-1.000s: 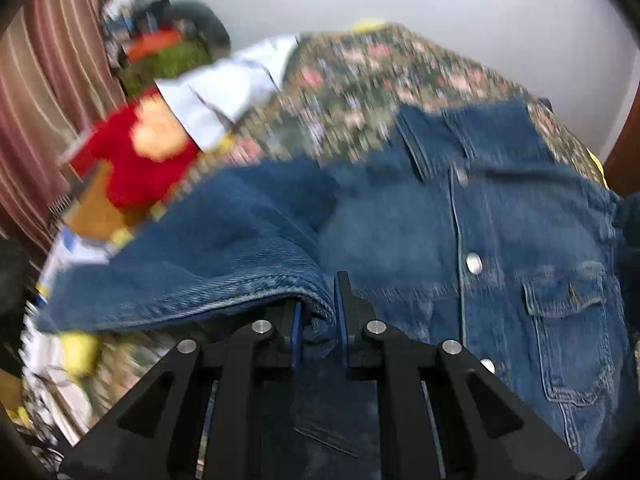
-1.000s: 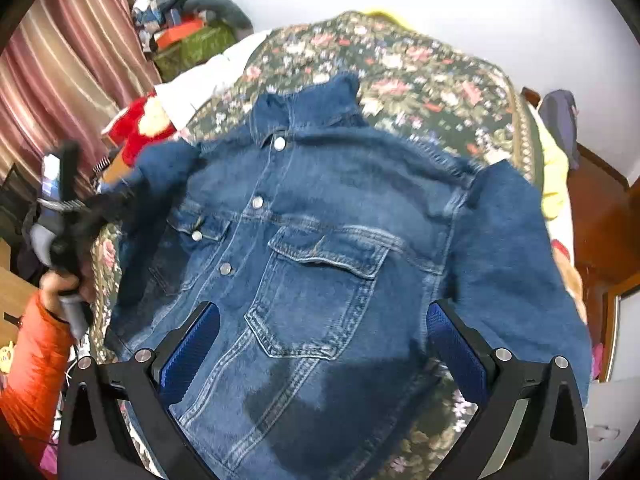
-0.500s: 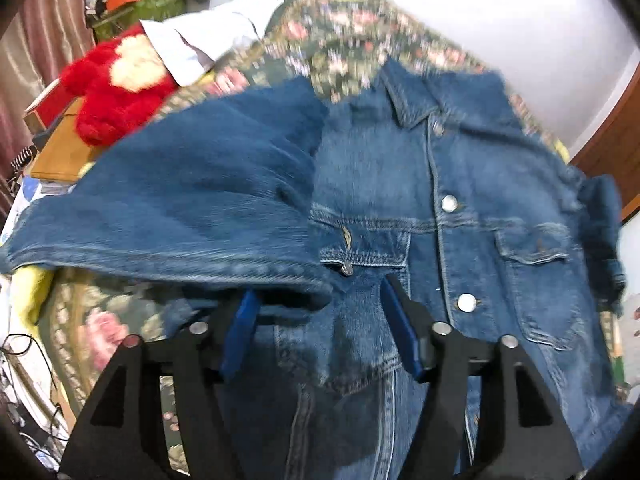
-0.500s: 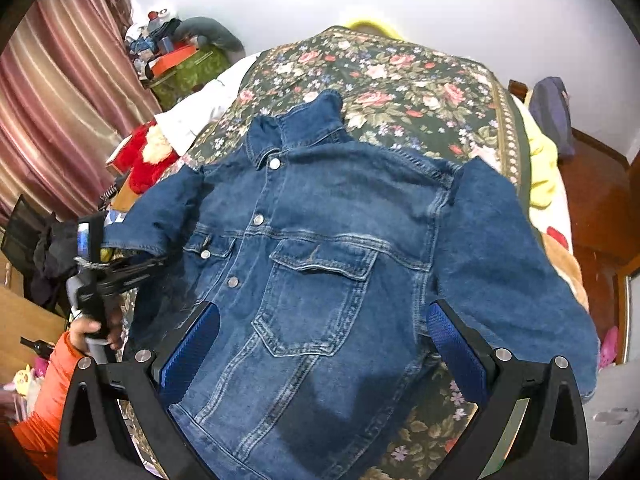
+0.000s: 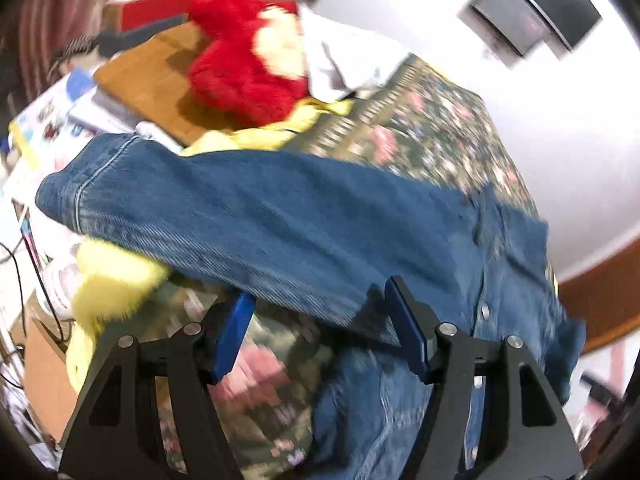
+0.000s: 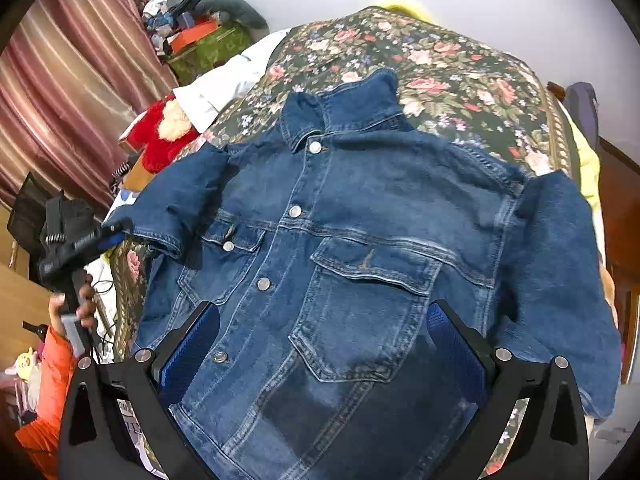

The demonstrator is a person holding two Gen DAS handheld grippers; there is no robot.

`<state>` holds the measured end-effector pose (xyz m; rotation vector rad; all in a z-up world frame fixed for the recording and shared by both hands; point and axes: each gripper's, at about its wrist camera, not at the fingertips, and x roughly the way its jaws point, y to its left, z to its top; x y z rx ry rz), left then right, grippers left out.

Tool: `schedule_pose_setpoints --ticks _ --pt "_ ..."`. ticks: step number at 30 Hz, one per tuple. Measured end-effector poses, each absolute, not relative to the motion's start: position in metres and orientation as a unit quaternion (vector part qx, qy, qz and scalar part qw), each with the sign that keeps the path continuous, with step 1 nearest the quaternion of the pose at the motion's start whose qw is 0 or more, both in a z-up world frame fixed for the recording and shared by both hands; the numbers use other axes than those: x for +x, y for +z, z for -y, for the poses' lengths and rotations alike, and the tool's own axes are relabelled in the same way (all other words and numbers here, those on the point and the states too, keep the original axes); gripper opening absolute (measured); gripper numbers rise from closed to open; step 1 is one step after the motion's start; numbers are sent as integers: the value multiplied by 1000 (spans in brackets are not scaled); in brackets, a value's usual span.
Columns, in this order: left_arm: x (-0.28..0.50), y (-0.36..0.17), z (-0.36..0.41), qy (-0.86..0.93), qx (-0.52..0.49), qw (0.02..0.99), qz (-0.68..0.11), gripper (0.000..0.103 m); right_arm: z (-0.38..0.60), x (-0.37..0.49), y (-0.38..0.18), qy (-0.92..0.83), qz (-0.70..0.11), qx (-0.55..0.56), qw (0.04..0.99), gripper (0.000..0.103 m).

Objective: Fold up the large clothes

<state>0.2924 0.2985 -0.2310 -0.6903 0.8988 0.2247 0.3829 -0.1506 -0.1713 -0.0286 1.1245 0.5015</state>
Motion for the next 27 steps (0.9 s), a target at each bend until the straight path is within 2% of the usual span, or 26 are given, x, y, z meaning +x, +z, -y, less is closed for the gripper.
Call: schedule_pose_setpoints --ticks 1,3,7,11,21,24,27 --pt "299 -236 -306 114 -335 833 -425 65 148 385 -173 236 -530 -13 815 103" --pt "307 -241 -313 130 -336 829 -427 55 144 388 -176 238 -533 -11 812 103" --pt "330 -240 -308 175 -264 838 -444 22 141 392 -181 239 -536 -6 810 103" --pt "340 -225 -287 211 -175 858 -434 7 141 395 -182 231 -533 -14 814 103" --pt "346 -104 -194 136 -61 940 -308 6 149 380 -166 216 -483 -64 846 103" --pt "357 -92 -158 85 -51 946 -307 6 152 370 -159 216 -463 -81 856 103" --pt "375 -105 -114 31 -39 940 -337 6 155 361 -156 215 -450 -94 862 103"
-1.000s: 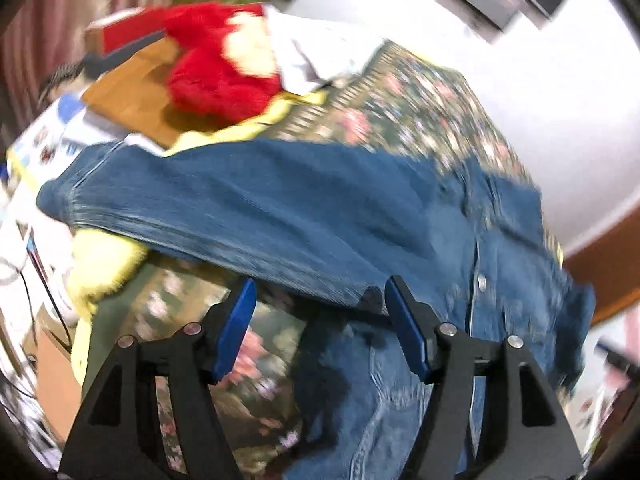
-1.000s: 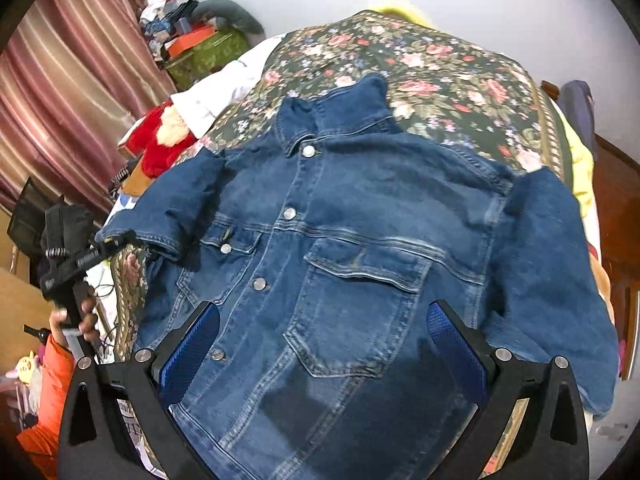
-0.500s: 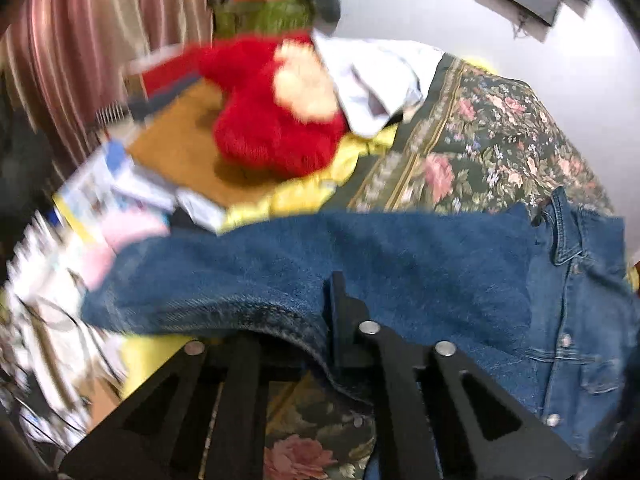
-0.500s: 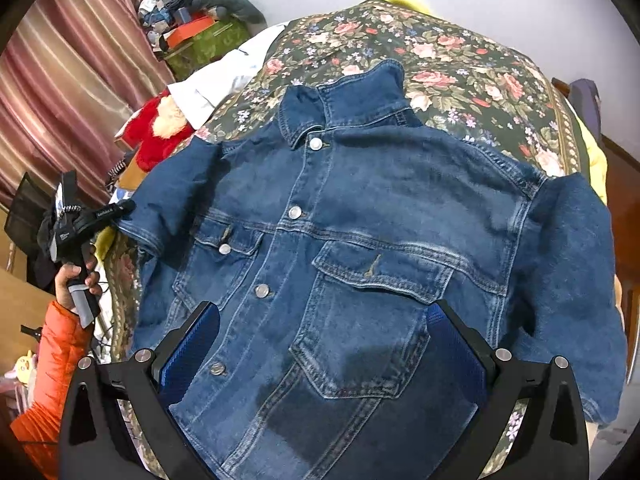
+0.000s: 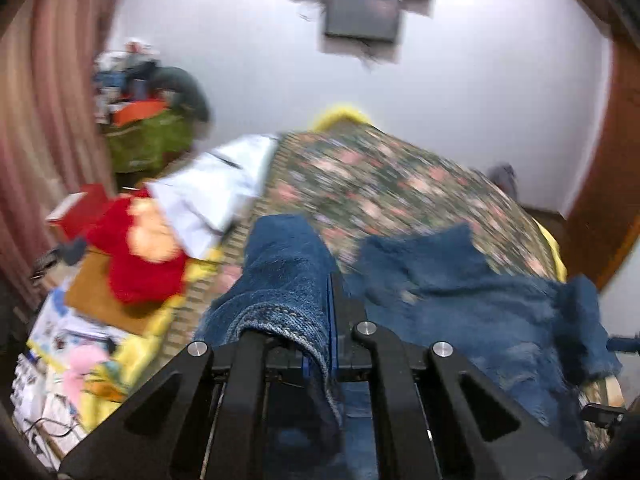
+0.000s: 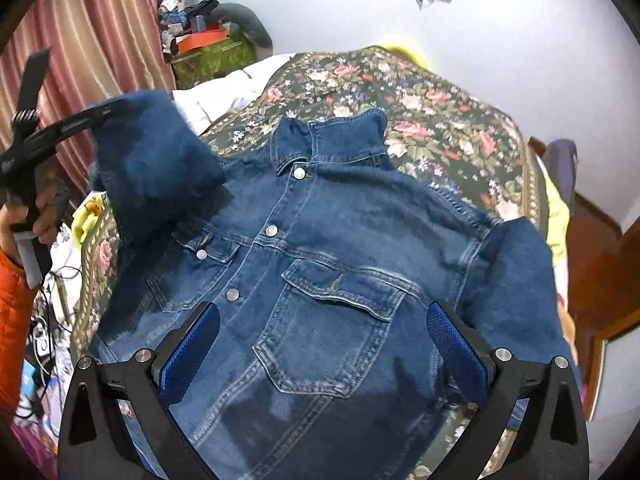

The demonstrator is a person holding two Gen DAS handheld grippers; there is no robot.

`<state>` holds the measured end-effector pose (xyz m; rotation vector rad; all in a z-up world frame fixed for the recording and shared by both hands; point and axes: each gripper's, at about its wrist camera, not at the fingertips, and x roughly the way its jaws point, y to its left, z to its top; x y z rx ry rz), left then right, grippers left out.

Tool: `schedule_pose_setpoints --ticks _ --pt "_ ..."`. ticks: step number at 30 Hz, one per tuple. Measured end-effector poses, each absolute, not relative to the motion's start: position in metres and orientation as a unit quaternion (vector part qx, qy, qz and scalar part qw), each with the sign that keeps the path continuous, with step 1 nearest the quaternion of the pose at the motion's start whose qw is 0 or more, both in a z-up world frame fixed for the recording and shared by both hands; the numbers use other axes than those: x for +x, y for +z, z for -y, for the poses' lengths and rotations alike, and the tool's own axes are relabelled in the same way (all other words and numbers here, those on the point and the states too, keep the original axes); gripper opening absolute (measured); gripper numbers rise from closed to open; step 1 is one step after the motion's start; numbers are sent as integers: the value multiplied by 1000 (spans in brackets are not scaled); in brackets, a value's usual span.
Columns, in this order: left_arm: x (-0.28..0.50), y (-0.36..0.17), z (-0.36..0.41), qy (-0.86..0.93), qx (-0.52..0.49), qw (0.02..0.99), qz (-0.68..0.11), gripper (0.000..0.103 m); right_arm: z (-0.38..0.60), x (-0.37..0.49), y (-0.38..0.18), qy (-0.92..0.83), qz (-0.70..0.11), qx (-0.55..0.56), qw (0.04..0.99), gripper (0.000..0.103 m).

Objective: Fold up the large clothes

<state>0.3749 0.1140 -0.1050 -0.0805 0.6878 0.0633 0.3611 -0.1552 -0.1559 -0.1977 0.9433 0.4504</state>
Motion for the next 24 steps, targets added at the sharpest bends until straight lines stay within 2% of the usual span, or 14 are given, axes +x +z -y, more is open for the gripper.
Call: schedule_pose_setpoints --ticks 10,13,15,19,24 --pt "404 -212 -10 -86 -9 868 -488 6 164 336 -146 214 -416 -132 874 103" --pt "401 -227 6 -106 0 854 -509 7 166 334 -146 213 -414 -133 875 103" --pt "396 -233 12 -115 12 844 -524 15 168 336 -146 211 -417 -131 874 103" --pt "377 -224 12 -126 18 841 -526 40 171 345 -146 210 -431 -118 870 103" --pt "349 -187 -24 -121 3 864 -489 52 163 362 -133 225 -440 -95 864 103"
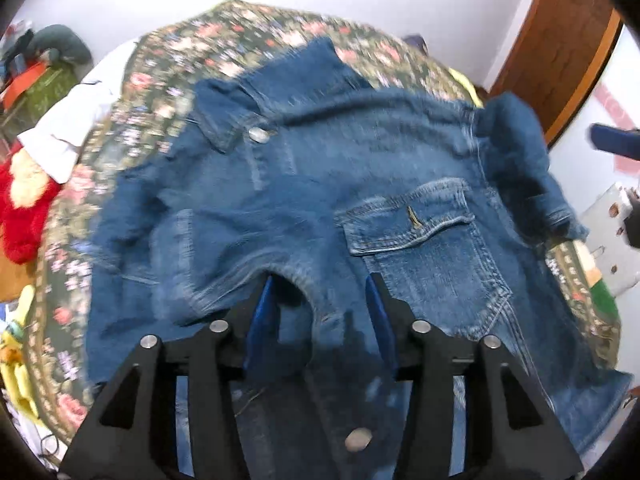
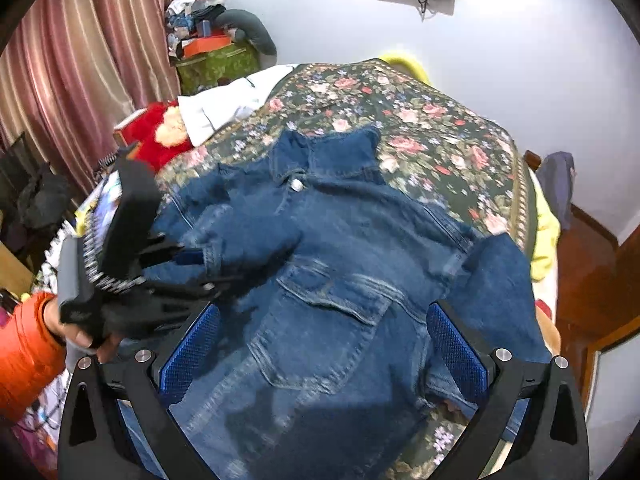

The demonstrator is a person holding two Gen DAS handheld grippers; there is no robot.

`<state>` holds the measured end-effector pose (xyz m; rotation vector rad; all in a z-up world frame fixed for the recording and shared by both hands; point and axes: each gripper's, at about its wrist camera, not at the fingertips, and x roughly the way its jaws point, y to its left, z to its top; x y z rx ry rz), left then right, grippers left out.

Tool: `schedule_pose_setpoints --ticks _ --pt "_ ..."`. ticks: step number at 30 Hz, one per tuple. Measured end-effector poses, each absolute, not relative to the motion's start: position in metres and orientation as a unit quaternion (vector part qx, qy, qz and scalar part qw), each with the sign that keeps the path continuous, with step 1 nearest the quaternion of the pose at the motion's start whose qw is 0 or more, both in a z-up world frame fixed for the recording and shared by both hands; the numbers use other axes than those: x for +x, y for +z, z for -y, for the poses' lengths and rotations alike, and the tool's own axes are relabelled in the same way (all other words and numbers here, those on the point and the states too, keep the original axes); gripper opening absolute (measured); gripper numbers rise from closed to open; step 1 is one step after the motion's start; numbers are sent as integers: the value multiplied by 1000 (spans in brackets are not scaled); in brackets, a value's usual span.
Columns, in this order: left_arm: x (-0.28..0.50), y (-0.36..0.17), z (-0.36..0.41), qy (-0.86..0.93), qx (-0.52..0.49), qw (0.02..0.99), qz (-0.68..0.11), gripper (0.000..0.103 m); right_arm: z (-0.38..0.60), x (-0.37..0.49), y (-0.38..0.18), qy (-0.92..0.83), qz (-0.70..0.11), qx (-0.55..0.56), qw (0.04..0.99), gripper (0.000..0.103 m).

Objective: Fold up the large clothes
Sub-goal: 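Grasp the other sleeve cuff with the right gripper and lift it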

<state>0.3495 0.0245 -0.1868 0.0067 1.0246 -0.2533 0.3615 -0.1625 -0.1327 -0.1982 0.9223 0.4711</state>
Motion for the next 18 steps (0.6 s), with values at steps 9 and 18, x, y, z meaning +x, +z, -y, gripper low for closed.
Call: schedule_pose_setpoints --ticks 9,18 --pt "327 -154 -145 17 -10 900 -435 63 79 393 -127 278 -462 -113 835 103" --pt "323 -215 -205 55 -41 870 -488 63 -28 412 -215 301 -539 -193 763 103"
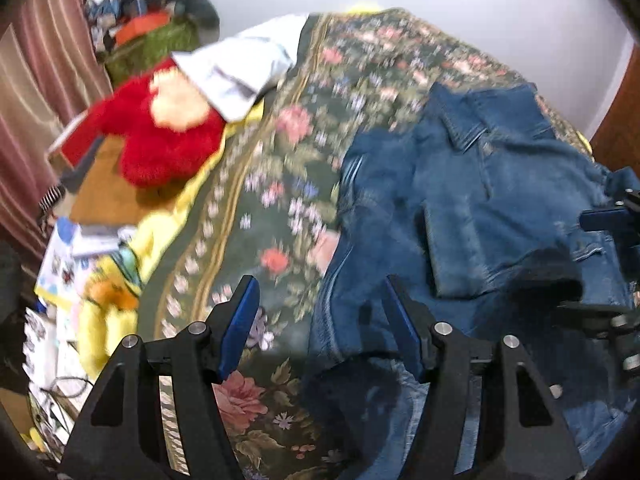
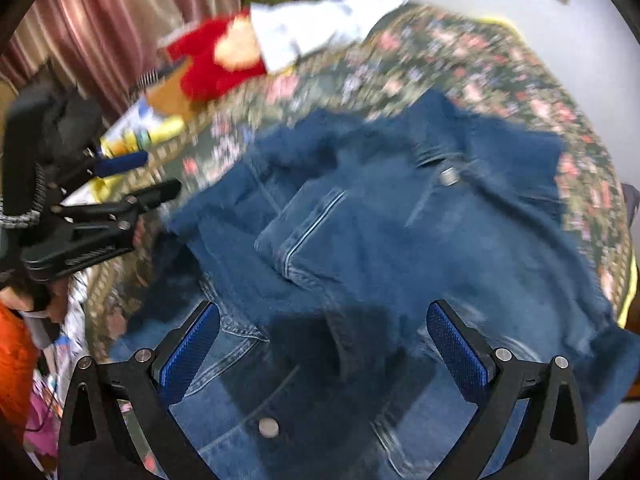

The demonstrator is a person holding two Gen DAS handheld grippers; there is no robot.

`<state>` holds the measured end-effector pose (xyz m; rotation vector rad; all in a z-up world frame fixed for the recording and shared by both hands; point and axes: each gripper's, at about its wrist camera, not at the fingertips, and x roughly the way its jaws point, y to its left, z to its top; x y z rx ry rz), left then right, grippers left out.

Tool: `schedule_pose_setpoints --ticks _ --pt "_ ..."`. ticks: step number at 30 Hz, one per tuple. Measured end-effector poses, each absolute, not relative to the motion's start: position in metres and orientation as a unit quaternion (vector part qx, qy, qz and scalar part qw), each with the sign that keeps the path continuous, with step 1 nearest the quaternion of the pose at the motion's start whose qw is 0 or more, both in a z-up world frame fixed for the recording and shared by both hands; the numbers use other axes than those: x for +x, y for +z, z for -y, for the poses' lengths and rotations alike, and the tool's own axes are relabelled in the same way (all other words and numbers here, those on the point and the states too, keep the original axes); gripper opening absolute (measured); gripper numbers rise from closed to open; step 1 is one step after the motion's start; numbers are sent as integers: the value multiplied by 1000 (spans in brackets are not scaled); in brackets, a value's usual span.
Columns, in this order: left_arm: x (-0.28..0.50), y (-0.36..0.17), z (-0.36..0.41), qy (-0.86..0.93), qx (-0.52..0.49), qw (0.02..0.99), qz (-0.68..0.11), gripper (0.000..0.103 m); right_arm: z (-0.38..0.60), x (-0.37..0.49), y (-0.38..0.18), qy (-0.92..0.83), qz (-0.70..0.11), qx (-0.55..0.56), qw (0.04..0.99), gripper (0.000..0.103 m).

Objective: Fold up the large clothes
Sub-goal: 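Grasp the other sleeve cuff with the right gripper and lift it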

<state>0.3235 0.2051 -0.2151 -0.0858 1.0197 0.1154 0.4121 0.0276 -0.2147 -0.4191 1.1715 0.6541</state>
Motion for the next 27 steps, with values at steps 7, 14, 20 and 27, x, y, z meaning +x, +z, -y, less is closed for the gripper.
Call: schedule_pose_setpoints --ticks 7,14,20,27 --pt "328 -254 -202 55 -24 859 -508 63 -75 430 -290 268 -562 -270 734 103" --pt "326 -264 -195 56 5 866 -497 70 -100 429 -319 253 -516 -323 752 76" --pt "328 -268 -191 59 18 867 -495 75 -93 406 -303 278 -474 -319 772 32" --pt "331 -269 -192 65 12 862 -503 76 -50 425 -256 264 -477 -249 801 19"
